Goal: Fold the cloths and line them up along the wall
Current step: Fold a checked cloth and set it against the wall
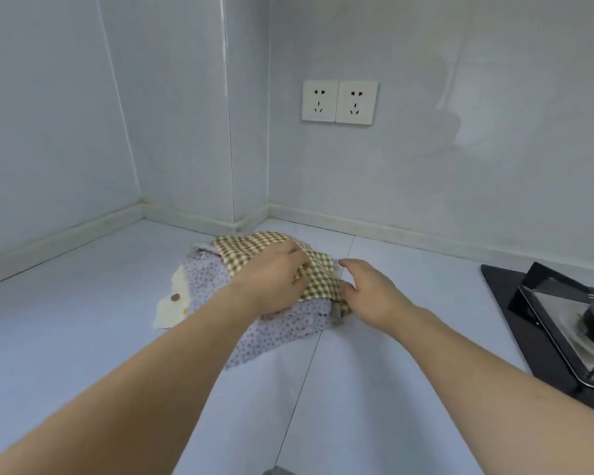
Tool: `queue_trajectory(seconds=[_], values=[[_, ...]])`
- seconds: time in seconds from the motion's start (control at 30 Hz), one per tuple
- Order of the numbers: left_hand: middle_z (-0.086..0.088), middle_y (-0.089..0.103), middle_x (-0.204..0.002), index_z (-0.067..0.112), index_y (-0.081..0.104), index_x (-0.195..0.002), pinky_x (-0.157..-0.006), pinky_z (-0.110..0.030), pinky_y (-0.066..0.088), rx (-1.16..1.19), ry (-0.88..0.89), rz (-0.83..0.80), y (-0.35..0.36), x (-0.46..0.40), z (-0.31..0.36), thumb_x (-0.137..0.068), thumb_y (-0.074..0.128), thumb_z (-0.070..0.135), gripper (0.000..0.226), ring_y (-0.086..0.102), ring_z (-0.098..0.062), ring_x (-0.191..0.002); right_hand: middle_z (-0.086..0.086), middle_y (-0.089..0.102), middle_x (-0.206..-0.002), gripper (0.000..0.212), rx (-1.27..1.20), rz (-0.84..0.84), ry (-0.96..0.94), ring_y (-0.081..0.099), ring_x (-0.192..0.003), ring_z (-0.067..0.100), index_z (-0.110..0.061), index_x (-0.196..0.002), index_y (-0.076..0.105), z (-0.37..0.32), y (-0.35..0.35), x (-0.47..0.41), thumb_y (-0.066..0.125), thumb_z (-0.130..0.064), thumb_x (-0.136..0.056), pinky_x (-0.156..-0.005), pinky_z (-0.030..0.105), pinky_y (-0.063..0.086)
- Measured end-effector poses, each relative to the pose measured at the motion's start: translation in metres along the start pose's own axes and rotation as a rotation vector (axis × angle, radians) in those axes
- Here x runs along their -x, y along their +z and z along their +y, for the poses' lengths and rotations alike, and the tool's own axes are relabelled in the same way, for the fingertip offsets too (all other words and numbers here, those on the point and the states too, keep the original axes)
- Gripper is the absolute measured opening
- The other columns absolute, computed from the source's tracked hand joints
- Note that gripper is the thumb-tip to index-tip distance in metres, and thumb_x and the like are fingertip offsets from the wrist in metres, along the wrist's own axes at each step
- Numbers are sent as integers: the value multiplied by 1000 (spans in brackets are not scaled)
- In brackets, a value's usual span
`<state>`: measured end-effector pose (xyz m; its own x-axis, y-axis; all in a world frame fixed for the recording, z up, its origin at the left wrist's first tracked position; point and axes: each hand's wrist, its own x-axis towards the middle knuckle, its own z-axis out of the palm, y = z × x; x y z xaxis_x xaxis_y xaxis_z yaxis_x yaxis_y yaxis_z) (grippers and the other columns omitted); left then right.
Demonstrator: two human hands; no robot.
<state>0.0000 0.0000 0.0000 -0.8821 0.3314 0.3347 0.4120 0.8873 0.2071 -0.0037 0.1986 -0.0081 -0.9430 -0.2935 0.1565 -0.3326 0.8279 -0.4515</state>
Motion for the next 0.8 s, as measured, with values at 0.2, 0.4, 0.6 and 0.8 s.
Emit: queue_trajectory(seconds=[0.2,0.4,0.6,0.8], values=[[2,58,-114,22,65,-114,-92,-38,46,133,-117,34,34,32,4,-88,61,40,32,54,-17,-106,-2,59,-123,27,-335,242,43,55,-108,8,-16,-121,61,3,50,17,49,-12,-96,-95,21,43],[2,67,-101,17,72,-101,-84,-43,49,193,-141,263,63,38,-2,-84,52,38,33,61,-20,-93,0,57,-122,39,-218,237,-105,52,-107,11,-15,-125,60,5,61,-6,58,-7,-87,-91,14,36],[3,63,-76,14,68,-84,-65,-37,48,190,-206,398,69,28,-3,-94,53,26,22,55,-16,-68,-10,54,-120,45,-249,177,-101,48,-110,3,-20,-124,61,14,66,-14,63,-10,-81,-95,14,36],[7,62,-71,20,67,-91,-60,-35,47,252,-238,419,63,29,0,-99,48,30,23,55,-13,-62,-9,59,-115,34,-248,234,-116,53,-106,6,-21,-120,64,17,66,-14,63,-17,-86,-94,19,41]])
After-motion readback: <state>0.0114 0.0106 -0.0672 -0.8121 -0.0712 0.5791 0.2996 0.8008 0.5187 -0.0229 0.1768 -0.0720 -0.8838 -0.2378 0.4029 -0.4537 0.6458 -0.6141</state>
